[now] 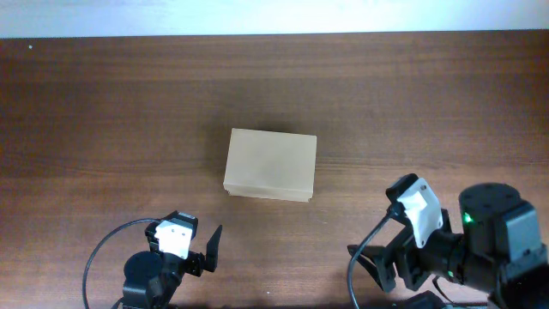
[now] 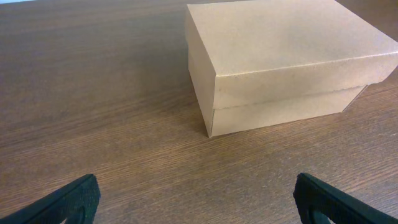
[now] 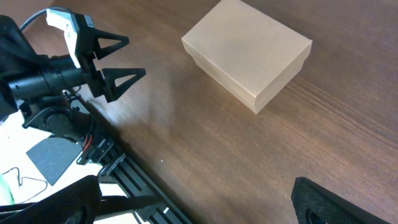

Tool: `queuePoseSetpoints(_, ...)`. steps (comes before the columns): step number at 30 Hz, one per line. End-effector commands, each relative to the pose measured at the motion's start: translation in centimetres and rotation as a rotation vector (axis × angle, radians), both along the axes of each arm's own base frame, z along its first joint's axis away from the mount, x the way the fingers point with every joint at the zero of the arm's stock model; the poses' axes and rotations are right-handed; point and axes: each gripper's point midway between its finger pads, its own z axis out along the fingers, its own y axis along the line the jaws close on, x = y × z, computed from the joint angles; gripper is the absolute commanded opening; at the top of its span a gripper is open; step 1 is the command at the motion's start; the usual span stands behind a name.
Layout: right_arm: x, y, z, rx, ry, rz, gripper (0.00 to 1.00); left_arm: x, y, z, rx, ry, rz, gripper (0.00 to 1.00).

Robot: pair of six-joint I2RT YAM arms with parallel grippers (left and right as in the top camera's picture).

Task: Pack container

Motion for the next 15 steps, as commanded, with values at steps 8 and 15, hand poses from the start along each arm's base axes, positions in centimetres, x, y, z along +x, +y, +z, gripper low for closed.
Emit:
queuePoseSetpoints(8, 0.0, -2.4, -0.6, -0.003, -0.279, -0.087, 0.99, -0.1, -0.4, 0.0, -0.018, -0.004, -0.015, 1.0)
queuePoseSetpoints(15, 3.0, -3.1, -6.8, -0.031, -0.401, -0.172, 0.99, -0.1, -0.4, 0.0, -0.018, -0.004, -0.015, 1.0)
